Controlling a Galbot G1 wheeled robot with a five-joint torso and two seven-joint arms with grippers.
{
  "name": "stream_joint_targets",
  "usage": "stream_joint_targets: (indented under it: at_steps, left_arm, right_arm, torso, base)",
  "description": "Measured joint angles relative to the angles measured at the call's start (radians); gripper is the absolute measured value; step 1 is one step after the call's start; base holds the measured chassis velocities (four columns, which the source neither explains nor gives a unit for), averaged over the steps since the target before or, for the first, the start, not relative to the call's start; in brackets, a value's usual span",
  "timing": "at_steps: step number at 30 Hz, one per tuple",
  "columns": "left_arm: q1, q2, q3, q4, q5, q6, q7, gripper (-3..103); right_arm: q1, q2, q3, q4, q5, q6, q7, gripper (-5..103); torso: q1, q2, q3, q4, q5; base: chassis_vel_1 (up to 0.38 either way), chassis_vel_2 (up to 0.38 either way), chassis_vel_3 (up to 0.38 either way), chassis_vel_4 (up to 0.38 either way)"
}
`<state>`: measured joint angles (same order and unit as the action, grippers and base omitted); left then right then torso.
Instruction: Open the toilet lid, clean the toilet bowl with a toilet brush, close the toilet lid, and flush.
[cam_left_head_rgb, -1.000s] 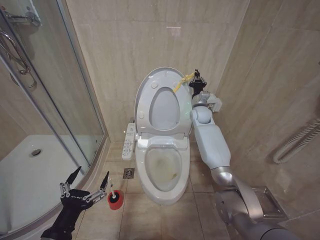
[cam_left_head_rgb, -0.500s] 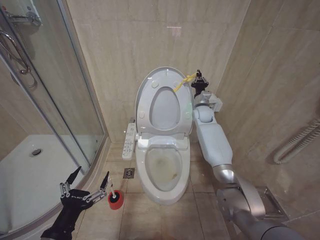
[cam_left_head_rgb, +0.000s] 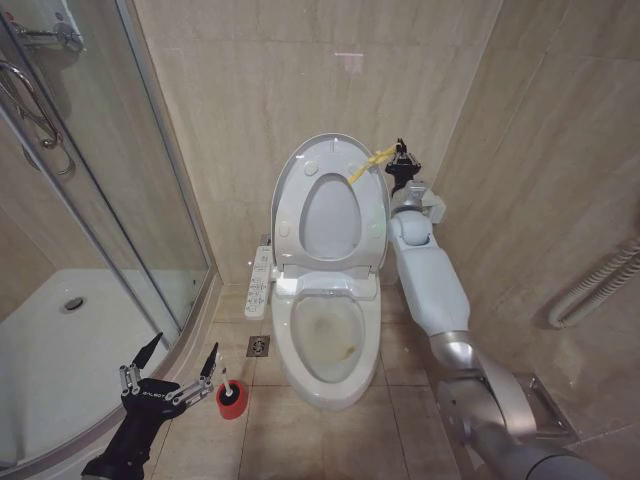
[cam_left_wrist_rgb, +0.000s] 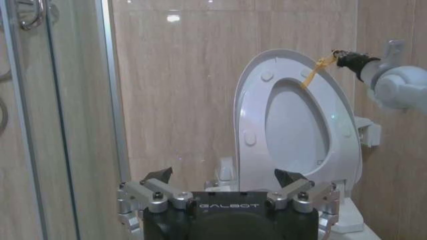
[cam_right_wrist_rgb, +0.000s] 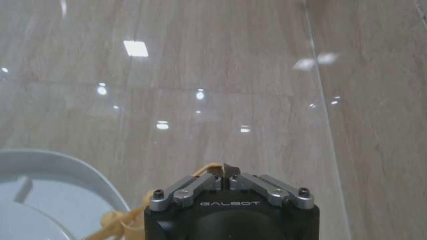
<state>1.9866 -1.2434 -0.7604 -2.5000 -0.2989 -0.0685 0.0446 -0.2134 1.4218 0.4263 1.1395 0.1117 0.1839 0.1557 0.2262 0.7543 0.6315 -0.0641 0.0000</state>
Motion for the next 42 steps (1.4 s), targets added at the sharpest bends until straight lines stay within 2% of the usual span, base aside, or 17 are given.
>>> stream_joint_targets:
  at_steps: [4,9,10,17,18,24,25,32,33,42]
  left_arm:
    - [0.000,0.000,0.000,0.000,0.000,0.000,0.000,100]
    - [0.000,0.000,0.000,0.000,0.000,0.000,0.000,100]
    - [0.000,0.000,0.000,0.000,0.000,0.000,0.000,100]
    - [0.000,0.000,0.000,0.000,0.000,0.000,0.000,100]
    - [0.000,0.000,0.000,0.000,0.000,0.000,0.000,100]
    - [0.000,0.000,0.000,0.000,0.000,0.000,0.000,100]
    - [0.000,0.000,0.000,0.000,0.000,0.000,0.000,100]
    - [0.000,0.000,0.000,0.000,0.000,0.000,0.000,100]
    - [0.000,0.000,0.000,0.000,0.000,0.000,0.000,100]
    - [0.000,0.000,0.000,0.000,0.000,0.000,0.000,100]
  right_arm:
    - [-0.051,-0.035,-0.019,0.099,0.080,-0.051,-0.025,5]
    - [-0.097,-0.055,-0.032,0.167,0.122,-0.086,-0.036,5]
    - [-0.112,-0.059,-0.035,0.186,0.133,-0.097,-0.037,32]
    - [-0.170,-0.081,-0.043,0.252,0.157,-0.130,-0.036,32]
    - [-0.185,-0.087,-0.045,0.269,0.163,-0.139,-0.035,59]
    - [-0.258,-0.122,-0.065,0.352,0.193,-0.172,-0.024,59]
    - [-0.271,-0.126,-0.069,0.368,0.200,-0.177,-0.022,86]
    - [-0.317,-0.138,-0.083,0.430,0.220,-0.197,-0.015,86]
    - [-0.332,-0.140,-0.084,0.450,0.226,-0.204,-0.012,100]
    - [-0.447,-0.178,-0.084,0.567,0.260,-0.242,0.003,100]
  torso:
    - [0.000,0.000,0.000,-0.0004,0.0000]
    - [0.000,0.000,0.000,-0.0008,0.0000]
    - [0.000,0.000,0.000,-0.0009,0.0000]
    - [0.000,0.000,0.000,0.0002,0.0001]
    - [0.000,0.000,0.000,0.0001,0.0000]
    - [0.000,0.000,0.000,-0.0001,0.0000]
    - [0.000,0.000,0.000,-0.0001,0.0000]
    - [0.000,0.000,0.000,0.0001,0.0000]
    - [0.000,0.000,0.000,0.0001,-0.0001]
    - [0.000,0.000,0.000,0.0000,0.0001]
  base:
    - [0.000,0.000,0.000,0.000]
    - [0.000,0.000,0.000,0.000]
    - [0.000,0.000,0.000,0.000]
    - [0.000,0.000,0.000,0.000]
    - [0.000,0.000,0.000,0.000]
    - [0.000,0.000,0.000,0.000]
    - [0.000,0.000,0.000,0.000]
    - [0.000,0.000,0.000,0.000]
    - [0.000,0.000,0.000,0.000]
    - [0.000,0.000,0.000,0.000]
